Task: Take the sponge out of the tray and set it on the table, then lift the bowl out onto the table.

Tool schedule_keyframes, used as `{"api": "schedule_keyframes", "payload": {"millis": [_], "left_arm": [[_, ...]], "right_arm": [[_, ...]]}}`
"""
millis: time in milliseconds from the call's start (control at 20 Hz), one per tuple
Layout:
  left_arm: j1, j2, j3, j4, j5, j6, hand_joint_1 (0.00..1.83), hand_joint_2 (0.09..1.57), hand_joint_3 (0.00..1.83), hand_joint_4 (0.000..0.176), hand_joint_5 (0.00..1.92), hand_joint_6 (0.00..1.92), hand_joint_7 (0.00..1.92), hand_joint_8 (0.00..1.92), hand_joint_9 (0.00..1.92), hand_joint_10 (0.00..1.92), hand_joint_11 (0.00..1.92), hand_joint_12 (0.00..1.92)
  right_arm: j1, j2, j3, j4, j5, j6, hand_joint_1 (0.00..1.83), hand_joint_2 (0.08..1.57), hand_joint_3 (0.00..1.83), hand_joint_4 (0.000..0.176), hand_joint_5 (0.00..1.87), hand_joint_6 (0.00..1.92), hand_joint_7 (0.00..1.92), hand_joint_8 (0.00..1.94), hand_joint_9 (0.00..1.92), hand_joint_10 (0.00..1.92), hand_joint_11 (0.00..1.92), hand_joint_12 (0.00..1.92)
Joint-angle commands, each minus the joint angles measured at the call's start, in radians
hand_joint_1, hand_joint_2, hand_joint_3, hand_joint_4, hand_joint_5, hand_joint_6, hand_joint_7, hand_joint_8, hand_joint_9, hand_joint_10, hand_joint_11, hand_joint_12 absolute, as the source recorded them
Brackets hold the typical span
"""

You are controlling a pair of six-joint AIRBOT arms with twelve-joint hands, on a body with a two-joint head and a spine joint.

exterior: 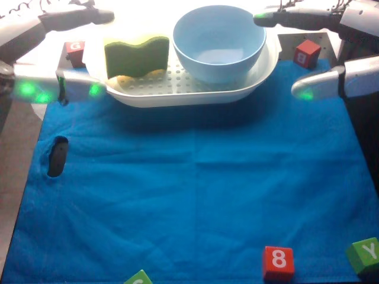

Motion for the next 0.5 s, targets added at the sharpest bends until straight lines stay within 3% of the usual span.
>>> {"api": "schedule_keyframes", "payload": {"millis": [0, 50, 100, 200, 250, 350, 450], "left_arm": [[-0.026, -0.009, 0.017, -0.040, -0.103, -0.004, 0.84, 0.97, 0.01, 0.122, 0.34, 0.01, 0.04, 0.01, 0.00, 0.00, 0.00, 0.00], [-0.038, -0.017, 0.026, -0.033, -0.093, -0.004, 0.86, 0.97, 0.01, 0.098, 0.34, 0.01, 0.04, 0.00, 0.00, 0.00, 0.00, 0.00], [-0.045, -0.021, 0.031, -0.027, -0.087, -0.004, 0.86, 0.97, 0.01, 0.092, 0.33, 0.01, 0.05, 0.01, 0.00, 0.00, 0.00, 0.00], [-0.079, -0.038, 0.053, -0.010, -0.053, 0.000, 0.84, 0.96, 0.00, 0.112, 0.32, 0.00, 0.05, 0.01, 0.00, 0.00, 0.00, 0.00], [-0.100, -0.054, 0.070, 0.005, -0.028, 0.000, 0.86, 0.96, 0.00, 0.117, 0.32, 0.00, 0.08, 0.02, 0.02, 0.01, 0.04, 0.02], [-0.156, -0.096, 0.116, 0.047, 0.045, 0.000, 0.88, 0.96, 0.00, 0.106, 0.39, 0.00, 0.19, 0.00, 0.13, 0.01, 0.12, 0.09], [-0.231, -0.140, 0.165, 0.107, 0.135, 0.000, 0.81, 0.96, 0.00, 0.097, 0.43, 0.00, 0.25, 0.00, 0.18, 0.00, 0.01, 0.45]], "right_arm": [[0.015, 0.002, 0.004, 0.066, 0.093, 0.008, 0.55, 1.08, 0.01, 0.137, 0.22, 0.00, 0.17, 0.00, 0.11, 0.01, 0.00, 0.27], [0.015, 0.001, 0.004, 0.064, 0.093, 0.008, 0.52, 1.08, 0.00, 0.125, 0.22, 0.00, 0.18, 0.00, 0.14, 0.00, 0.00, 0.35], [0.015, 0.001, 0.005, 0.061, 0.092, 0.008, 0.41, 1.10, 0.01, 0.112, 0.19, 0.00, 0.18, 0.00, 0.15, 0.01, 0.04, 0.40], [0.015, -0.003, 0.009, 0.059, 0.091, 0.008, 0.45, 1.09, 0.00, 0.133, 0.20, 0.00, 0.16, 0.00, 0.12, 0.00, 0.00, 0.35], [0.015, -0.003, 0.010, 0.059, 0.090, 0.008, 0.48, 1.10, 0.00, 0.134, 0.21, 0.00, 0.15, 0.00, 0.10, 0.00, 0.00, 0.28], [0.015, -0.003, 0.014, 0.059, 0.088, 0.008, 0.52, 1.10, 0.00, 0.129, 0.21, 0.00, 0.14, 0.00, 0.07, 0.00, 0.00, 0.21], [0.015, -0.003, 0.016, 0.059, 0.086, 0.008, 0.54, 1.10, 0.00, 0.138, 0.21, 0.00, 0.13, 0.00, 0.06, 0.00, 0.00, 0.18]]}}
